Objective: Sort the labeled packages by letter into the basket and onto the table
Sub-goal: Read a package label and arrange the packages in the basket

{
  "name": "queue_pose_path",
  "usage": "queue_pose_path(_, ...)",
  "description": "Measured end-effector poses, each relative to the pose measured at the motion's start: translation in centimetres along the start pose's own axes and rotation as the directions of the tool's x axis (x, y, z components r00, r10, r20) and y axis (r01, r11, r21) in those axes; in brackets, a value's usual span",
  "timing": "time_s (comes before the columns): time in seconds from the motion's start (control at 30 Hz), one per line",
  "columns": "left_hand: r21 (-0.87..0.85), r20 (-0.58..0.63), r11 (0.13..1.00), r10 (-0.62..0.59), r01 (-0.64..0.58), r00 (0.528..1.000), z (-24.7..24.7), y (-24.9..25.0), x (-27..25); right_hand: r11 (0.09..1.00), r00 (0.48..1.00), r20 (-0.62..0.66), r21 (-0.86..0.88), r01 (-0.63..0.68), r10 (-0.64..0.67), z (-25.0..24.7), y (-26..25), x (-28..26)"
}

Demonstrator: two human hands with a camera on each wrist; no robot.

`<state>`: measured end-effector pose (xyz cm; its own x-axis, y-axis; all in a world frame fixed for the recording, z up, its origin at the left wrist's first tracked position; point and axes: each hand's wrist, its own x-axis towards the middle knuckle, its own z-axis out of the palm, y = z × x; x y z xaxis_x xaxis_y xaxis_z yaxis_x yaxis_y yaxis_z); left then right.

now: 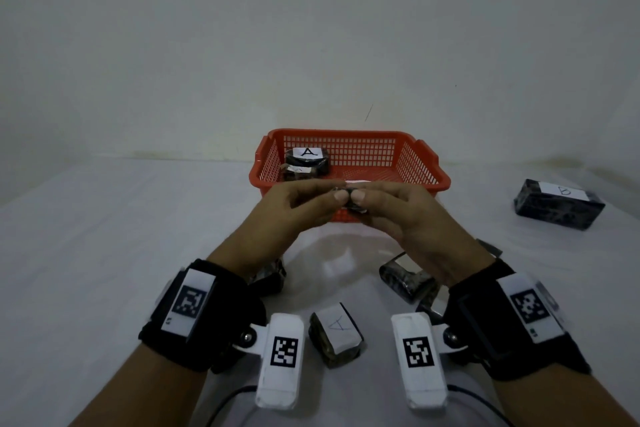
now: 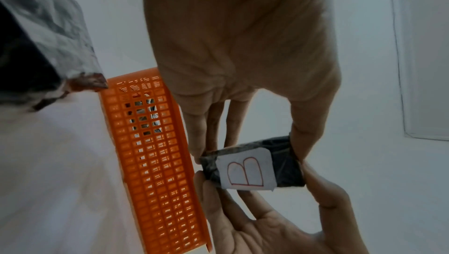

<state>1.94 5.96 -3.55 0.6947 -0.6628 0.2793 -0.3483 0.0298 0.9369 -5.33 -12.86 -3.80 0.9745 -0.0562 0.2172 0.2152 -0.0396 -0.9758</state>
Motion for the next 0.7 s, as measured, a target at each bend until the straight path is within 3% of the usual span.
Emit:
queue_pose_path(0.17,0.001,-0.056,1.0,-0.004,0.004,0.998,0.03,-0.06,0.15,1.0,0.999,0.03,-0.015,-0.013,0.013,0.02,-0.1,-0.06)
queue_pose_path(0.33,0.011,-0.014,1.0,-0.027,0.027,1.0,0.35,0.04,0.02,1.0,0.999,-0.032,-0.009,0.018,-0.018,-0.16,-0.06,0.0)
queue_pose_path(0.43,-0.014,-0.09,1.0,-0.024,0.023,0.996,0.51,-0.03,0.23,1.0,1.0,-0.026,0.007,-0.006,0.007,0.18,-0.11,-0.19)
queue_pose_path(0.57,-0.013,-0.156,1.0,-0.03,0.028,0.987,0.38,0.0,0.2,0.994,1.0,0.008,-0.107,-0.023,0.024,0.18,-0.22,-0.19)
queue_pose_path(0.7,-0.011,-0.139,0.997,-0.074,0.073,0.988,0.19,0.02,0.28,0.972,0.998,0.014,-0.227,0.06,-0.058,0.02,-0.38,-0.27)
